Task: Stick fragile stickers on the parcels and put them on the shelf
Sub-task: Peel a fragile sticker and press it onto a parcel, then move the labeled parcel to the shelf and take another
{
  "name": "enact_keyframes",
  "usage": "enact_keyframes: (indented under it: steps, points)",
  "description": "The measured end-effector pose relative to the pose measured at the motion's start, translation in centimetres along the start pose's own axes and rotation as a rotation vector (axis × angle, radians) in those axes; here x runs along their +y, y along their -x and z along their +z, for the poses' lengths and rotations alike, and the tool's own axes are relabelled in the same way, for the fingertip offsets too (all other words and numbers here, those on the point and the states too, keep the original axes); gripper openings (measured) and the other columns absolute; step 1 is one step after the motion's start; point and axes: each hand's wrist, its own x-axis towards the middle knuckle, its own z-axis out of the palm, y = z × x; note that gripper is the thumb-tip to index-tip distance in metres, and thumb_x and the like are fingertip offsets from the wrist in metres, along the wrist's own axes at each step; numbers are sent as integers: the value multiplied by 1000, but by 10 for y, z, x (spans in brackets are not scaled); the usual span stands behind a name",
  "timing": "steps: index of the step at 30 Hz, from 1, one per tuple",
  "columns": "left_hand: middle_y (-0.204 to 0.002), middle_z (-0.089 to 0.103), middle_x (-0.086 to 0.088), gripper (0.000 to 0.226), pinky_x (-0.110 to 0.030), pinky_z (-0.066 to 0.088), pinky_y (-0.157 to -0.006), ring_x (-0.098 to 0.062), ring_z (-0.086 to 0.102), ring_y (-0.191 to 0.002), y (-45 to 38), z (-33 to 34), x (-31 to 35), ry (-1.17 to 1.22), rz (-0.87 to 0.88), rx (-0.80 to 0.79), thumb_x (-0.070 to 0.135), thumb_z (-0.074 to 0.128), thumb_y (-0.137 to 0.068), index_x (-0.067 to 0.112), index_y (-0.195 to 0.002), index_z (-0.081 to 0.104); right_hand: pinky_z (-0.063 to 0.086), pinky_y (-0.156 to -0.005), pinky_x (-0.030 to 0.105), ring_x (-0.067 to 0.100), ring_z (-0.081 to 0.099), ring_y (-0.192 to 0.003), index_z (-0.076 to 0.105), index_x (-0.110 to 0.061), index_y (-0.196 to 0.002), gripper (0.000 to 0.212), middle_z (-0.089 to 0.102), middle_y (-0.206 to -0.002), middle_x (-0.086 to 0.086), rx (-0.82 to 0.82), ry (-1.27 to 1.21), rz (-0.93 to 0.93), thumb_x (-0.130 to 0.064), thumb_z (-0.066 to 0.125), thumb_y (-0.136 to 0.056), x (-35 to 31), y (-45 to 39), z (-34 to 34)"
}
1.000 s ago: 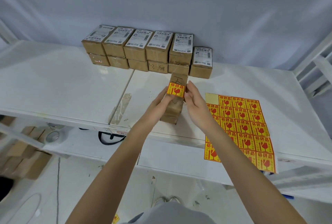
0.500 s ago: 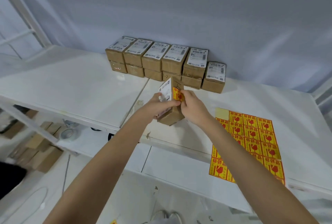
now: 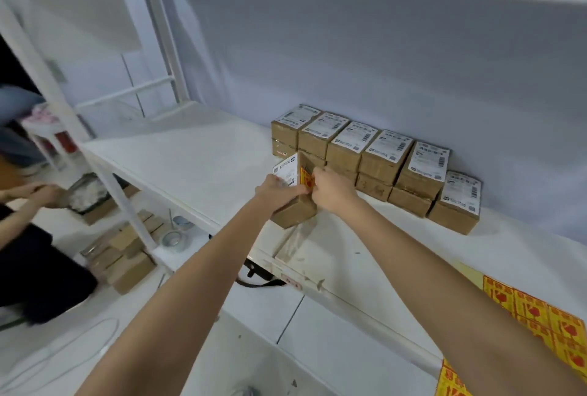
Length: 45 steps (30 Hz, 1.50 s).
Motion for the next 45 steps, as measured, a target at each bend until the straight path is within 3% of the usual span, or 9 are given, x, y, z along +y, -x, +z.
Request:
enact_keyframes:
  steps: [2,6,13,21,26,30,34,41,45]
  points:
    - [-132,43,-9,95,-33,48,-82,-25,51,-113,-19,-23,-4,-37,24,75,55,76,-63,18,-139,32,45,-75,35,31,57,-105,47,-8,-124,32,54,-122,12,43,19,13,-13,40,-93,-13,-23,-2]
    - [-134,42,-9,87,-33,46,-85,-25,50,-113,-61,-69,-10,-92,45,155,51,74,-68,20,-139,35,42,-67,34,30,59,-99,50,-7,-121,28,53,-120,13,131,117,37,-15,44,-95,-40,-73,0]
    - [-132,44,-6,84,-38,46,-95,-25,51,-111,-133,-130,-13,-148,87,124,53,72,-66,20,-135,38,44,-85,39,31,48,-113,46,-3,-124,35,48,-126,18,246,221,100,-17,47,-92,-86,-156,-6]
    - [-134,43,-6,84,-36,47,-88,-22,49,-105,-205,-177,-29,-124,77,85,52,73,-67,21,-136,37,33,-102,47,34,38,-127,34,-2,-138,52,39,-140,20,52,229,291,-36,29,-98,-89,-206,15]
    - [-135,42,-6,84,-35,45,-88,-25,48,-114,-227,-179,-26,-204,74,40,54,72,-68,22,-137,36,36,-96,41,33,49,-116,45,-2,-129,47,49,-130,20,104,341,311,-34,30,-98,-95,-216,23]
    - [-133,42,-6,83,-36,46,-89,-25,50,-112,-237,-175,-18,-221,86,26,54,72,-67,21,-135,37,43,-82,35,30,58,-94,62,-5,-108,44,61,-105,16,232,408,360,-43,50,-89,-98,-219,23]
    - [-128,43,-5,83,-36,47,-90,-25,53,-107,-242,-172,-10,-243,71,19,52,73,-63,23,-133,39,36,-87,37,33,48,-109,50,-3,-120,54,50,-121,20,160,280,381,-47,36,-93,-87,-236,17]
    - [-122,42,-8,77,-36,40,-91,-29,46,-116,-251,-181,-3,-459,152,155,49,70,-69,19,-133,38,21,-109,50,42,27,-134,24,1,-144,86,30,-145,28,-77,336,552,-65,20,-90,-80,-251,13]
    - [-123,42,-10,78,-37,40,-89,-30,43,-117,-263,-189,-7,-559,179,208,50,70,-71,17,-134,38,16,-112,55,47,17,-138,15,2,-147,90,22,-148,32,-140,351,574,-68,18,-89,-83,-261,17]
